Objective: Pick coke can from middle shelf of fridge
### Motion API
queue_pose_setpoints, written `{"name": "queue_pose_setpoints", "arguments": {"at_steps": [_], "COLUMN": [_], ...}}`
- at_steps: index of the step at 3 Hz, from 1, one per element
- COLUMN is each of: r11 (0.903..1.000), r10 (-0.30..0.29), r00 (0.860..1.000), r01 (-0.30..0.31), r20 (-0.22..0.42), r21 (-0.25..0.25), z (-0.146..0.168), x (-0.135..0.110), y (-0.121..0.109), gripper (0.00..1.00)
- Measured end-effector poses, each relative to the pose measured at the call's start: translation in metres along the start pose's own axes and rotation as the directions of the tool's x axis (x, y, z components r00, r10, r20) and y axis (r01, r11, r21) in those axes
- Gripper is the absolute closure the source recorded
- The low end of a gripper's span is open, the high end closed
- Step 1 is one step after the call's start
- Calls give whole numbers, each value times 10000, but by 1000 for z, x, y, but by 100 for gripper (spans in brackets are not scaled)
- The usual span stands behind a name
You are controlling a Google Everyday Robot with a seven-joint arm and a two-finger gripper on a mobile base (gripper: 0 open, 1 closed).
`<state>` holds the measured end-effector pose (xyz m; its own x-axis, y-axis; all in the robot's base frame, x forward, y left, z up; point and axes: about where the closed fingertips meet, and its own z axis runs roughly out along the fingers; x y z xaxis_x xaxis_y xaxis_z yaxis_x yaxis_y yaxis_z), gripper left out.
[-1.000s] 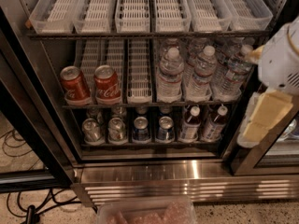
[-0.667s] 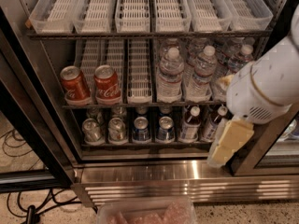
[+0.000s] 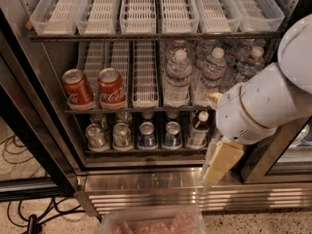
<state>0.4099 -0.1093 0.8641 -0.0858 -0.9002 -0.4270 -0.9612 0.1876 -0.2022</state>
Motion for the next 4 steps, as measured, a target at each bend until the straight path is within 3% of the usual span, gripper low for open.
{"name": "queue_pose_setpoints", "arguments": {"at_steps": [1,2,3,4], "r11": [10000,9983,9843,9670], "r10": [9,-568,-1639,-2318], "r00": [10000,9931,9543,9161], "r01": [-9,579,1751,2535], "r20": [-5,1027,2499,3272], "r21": [5,-77,-229,-249], "z": [0,26,61,78], "x": [0,-40,-106,-144], "y": [0,14,39,55], "gripper": [0,0,0,0]}}
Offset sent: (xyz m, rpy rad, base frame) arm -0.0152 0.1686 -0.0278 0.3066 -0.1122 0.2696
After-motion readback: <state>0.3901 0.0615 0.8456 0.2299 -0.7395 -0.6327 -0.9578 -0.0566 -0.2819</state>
